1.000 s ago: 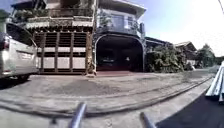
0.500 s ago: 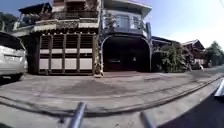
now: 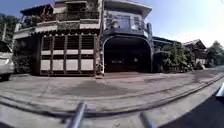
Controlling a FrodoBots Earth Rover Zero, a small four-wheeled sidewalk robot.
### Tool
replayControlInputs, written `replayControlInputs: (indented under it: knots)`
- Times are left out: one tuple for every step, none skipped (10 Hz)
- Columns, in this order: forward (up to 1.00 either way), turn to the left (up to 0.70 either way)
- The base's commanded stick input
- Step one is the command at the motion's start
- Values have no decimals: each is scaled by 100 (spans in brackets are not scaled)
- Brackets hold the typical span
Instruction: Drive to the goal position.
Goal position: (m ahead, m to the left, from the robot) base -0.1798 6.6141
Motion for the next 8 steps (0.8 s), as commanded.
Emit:
replayControlInputs:
  knots:
    - [0, 70]
    - [0, 70]
    - [0, 70]
    - [0, 70]
    - [0, 70]
    - [0, 70]
    - [0, 70]
    - [0, 70]
